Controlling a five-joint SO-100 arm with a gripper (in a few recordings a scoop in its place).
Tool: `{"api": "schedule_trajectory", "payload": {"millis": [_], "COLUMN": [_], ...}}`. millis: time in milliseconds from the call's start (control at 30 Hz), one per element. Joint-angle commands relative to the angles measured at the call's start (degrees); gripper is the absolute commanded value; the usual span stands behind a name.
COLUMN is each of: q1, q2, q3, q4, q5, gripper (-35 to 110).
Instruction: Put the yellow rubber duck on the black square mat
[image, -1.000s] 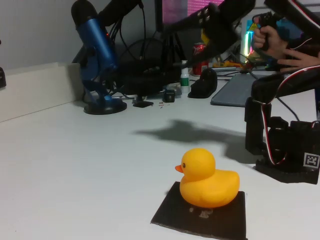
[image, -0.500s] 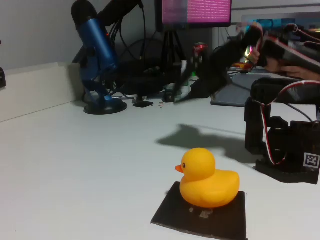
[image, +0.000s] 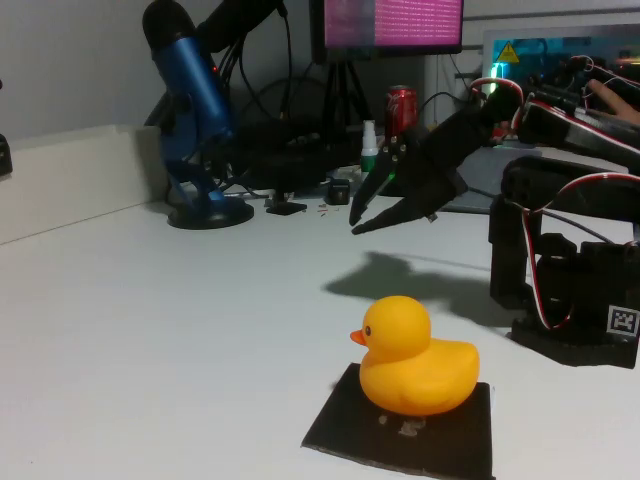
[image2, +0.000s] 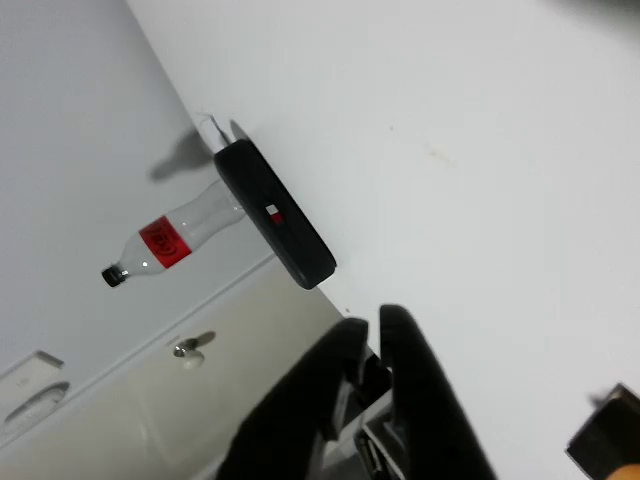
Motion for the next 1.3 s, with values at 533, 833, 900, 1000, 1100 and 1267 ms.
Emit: {"api": "schedule_trajectory", "payload": {"millis": [533,833,900,1000,1100,1267], "q1": [0.4,0.4,0.4,0.4,0.4,0.4], "q2": [0.3,0.3,0.3,0.3,0.3,0.3], "q3": [3.0,3.0,3.0,3.1,3.1,3.1], "q4": [-0.2,-0.2,-0.2,-0.2,-0.2,-0.2], "q5": [-0.8,-0.4,-0.6,-0.7,-0.7,-0.7], "gripper": [1,1,1,1,1,1]}}
